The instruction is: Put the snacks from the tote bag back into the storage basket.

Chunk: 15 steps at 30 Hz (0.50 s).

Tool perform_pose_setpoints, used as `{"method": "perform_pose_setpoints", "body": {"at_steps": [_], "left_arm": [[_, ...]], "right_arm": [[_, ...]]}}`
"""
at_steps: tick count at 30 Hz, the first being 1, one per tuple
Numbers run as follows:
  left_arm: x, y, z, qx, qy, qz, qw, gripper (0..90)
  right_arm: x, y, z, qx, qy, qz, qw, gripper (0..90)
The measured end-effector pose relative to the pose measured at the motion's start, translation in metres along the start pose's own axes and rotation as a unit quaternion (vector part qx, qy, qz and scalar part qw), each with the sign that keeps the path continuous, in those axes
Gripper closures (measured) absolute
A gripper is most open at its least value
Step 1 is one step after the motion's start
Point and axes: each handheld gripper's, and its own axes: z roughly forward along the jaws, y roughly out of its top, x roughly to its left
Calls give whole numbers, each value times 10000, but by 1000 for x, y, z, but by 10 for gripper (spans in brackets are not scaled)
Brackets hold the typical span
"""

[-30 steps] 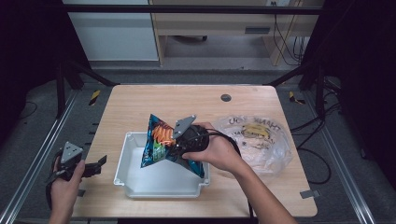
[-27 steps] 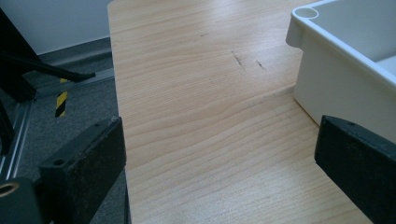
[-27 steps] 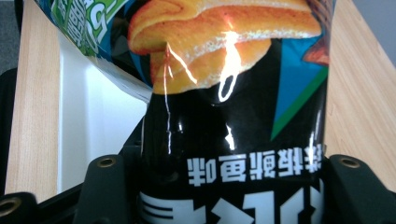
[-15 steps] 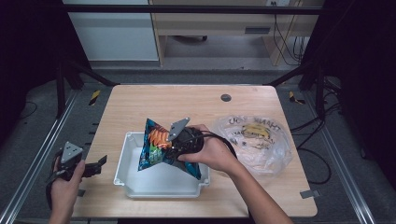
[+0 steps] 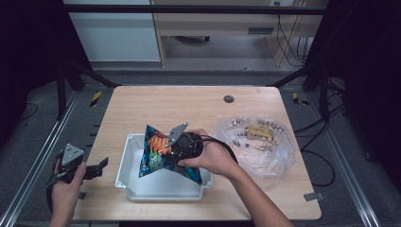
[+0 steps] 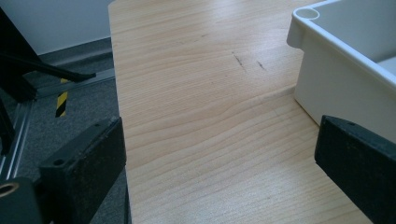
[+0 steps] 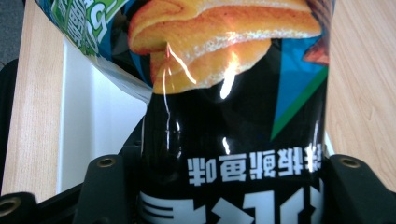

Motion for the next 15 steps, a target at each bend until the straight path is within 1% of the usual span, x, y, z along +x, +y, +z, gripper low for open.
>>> {"method": "perform_pose_setpoints", "body": {"at_steps": [6, 15], "left_arm": [[0, 0, 0, 7, -2, 7, 10000, 20], [0, 0, 0, 15, -6, 23, 10000, 20]], "right_arm": [[1, -2, 7, 41, 54, 30, 10000, 412], [2, -3, 12, 83, 104, 41, 9999, 412]]}}
